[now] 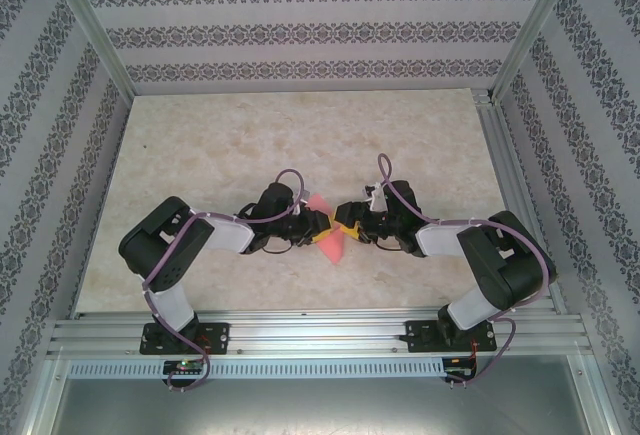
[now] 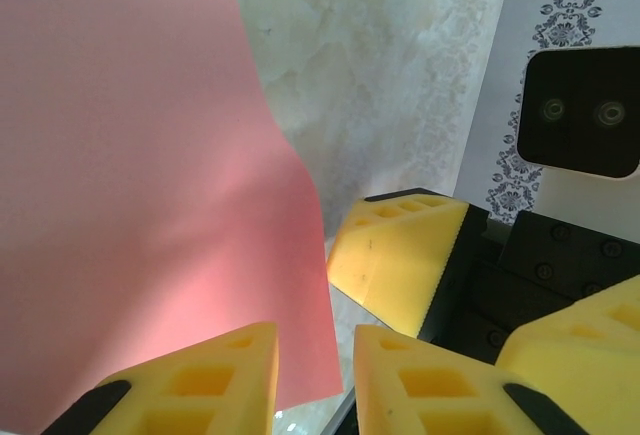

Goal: Fold a paper plane with a square sheet of paper (pick it up from the middle)
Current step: Third fold the triangle at the center of the table.

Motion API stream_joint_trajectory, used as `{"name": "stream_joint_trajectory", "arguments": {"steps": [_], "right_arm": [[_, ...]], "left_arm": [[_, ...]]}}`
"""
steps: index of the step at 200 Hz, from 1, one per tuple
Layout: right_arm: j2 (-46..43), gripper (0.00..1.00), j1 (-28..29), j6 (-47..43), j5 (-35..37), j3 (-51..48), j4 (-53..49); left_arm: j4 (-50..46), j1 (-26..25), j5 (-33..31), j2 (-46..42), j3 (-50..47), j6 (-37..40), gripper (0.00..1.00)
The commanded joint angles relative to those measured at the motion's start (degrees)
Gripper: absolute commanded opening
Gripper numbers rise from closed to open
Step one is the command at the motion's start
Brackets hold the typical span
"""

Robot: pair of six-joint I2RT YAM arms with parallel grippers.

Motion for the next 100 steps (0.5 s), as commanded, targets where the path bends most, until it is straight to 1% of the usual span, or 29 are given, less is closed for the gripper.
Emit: {"name": "stream_joint_trajectory", "arguments": {"steps": [1,23,39,54,82,100], "right_arm": [[0.57,0.60,-0.29,0.75,-1.16,-0.45,3.83],[0.57,0.60,-0.29,0.82,-1.15,-0.37,3.86],[0.49,0.60,-0.29,0.85,-1.26,-0.44,4.01],[0.46,0.58,-0.33,1.03,-1.12,-0.55,4.28],[0.53,0.59,-0.37,1.18,-1.58,-0.46,4.45],[0.62,0.59,-0.38,1.28,-1.86,-0.44,4.78]], "left_arm": [[3.32,-1.66,2.59,1.46,1.53,0.42,0.25],[3.53,-1.79,1.19,1.44,1.04,-0.07,0.24],[4.21,-1.71,1.56,1.67,1.23,-0.24,0.24],[5.76,-1.76,0.78,1.43,0.29,-1.20,0.24],[6.50,-1.75,1.02,1.90,0.29,-1.23,0.24],[7.41,-1.76,1.09,2.43,0.43,-1.65,0.20]]}}
